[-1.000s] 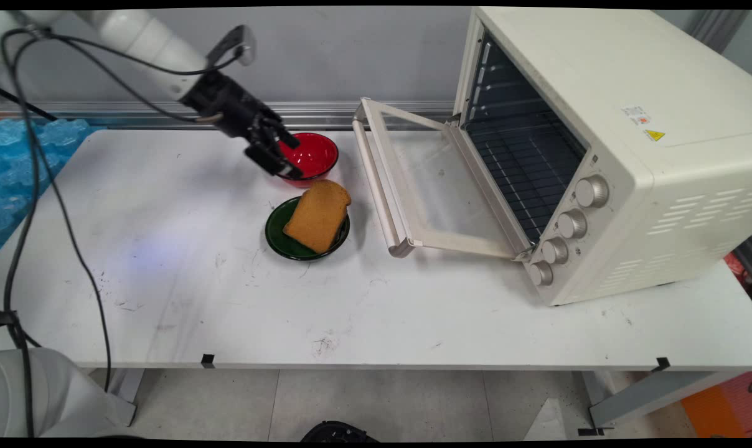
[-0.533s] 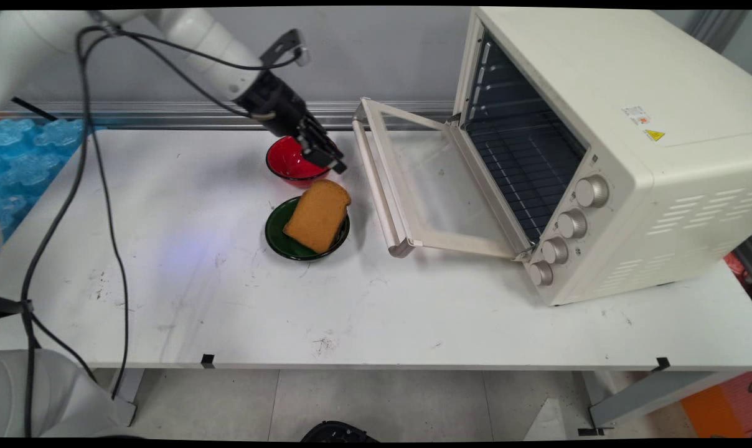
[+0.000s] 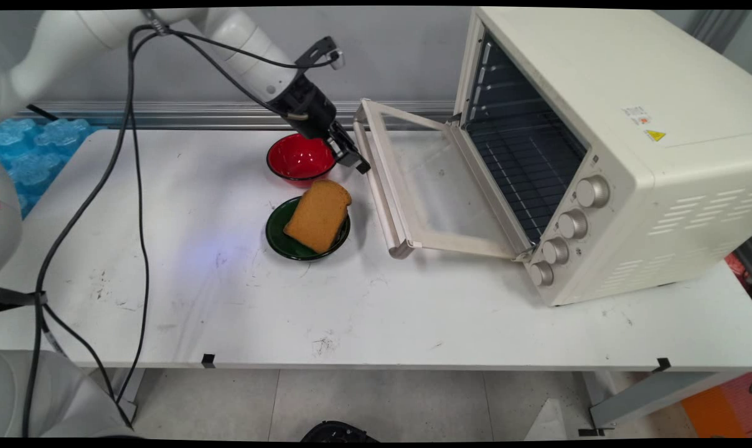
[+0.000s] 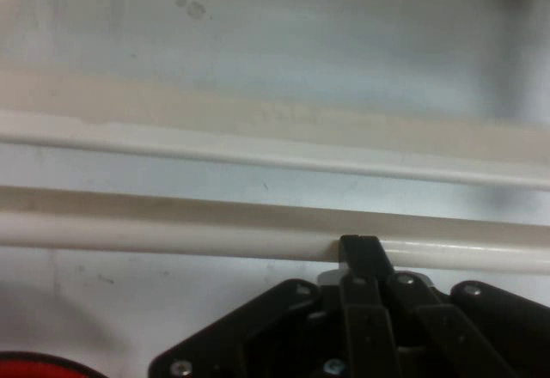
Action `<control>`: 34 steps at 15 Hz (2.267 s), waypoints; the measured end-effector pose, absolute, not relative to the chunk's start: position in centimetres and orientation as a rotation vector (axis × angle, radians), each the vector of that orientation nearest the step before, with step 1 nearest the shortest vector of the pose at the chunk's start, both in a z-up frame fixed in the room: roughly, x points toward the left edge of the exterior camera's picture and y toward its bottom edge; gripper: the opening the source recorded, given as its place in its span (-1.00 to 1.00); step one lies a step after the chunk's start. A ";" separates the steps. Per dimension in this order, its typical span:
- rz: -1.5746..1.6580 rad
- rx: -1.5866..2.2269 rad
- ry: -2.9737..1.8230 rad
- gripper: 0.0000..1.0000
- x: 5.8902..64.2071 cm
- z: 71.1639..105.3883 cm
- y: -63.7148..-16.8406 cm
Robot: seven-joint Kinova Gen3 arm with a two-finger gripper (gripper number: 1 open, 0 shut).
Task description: Close the oven
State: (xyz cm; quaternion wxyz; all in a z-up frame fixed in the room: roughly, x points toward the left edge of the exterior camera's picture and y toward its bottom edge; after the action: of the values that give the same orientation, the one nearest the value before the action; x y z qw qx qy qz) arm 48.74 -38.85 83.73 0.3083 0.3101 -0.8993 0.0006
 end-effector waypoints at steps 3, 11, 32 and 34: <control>-0.023 0.827 -2.395 -1.00 48.6 83.2 -39.4; -0.047 0.792 -2.445 -1.00 48.5 82.5 -40.2; 0.066 0.587 -2.370 -1.00 47.4 85.0 -39.0; 0.082 0.575 -2.355 -1.00 47.3 85.2 -39.0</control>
State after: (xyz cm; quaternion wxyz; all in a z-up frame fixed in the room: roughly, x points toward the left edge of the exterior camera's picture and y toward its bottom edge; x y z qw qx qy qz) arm 47.33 -38.99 85.20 0.3503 0.2222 -0.9093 0.0318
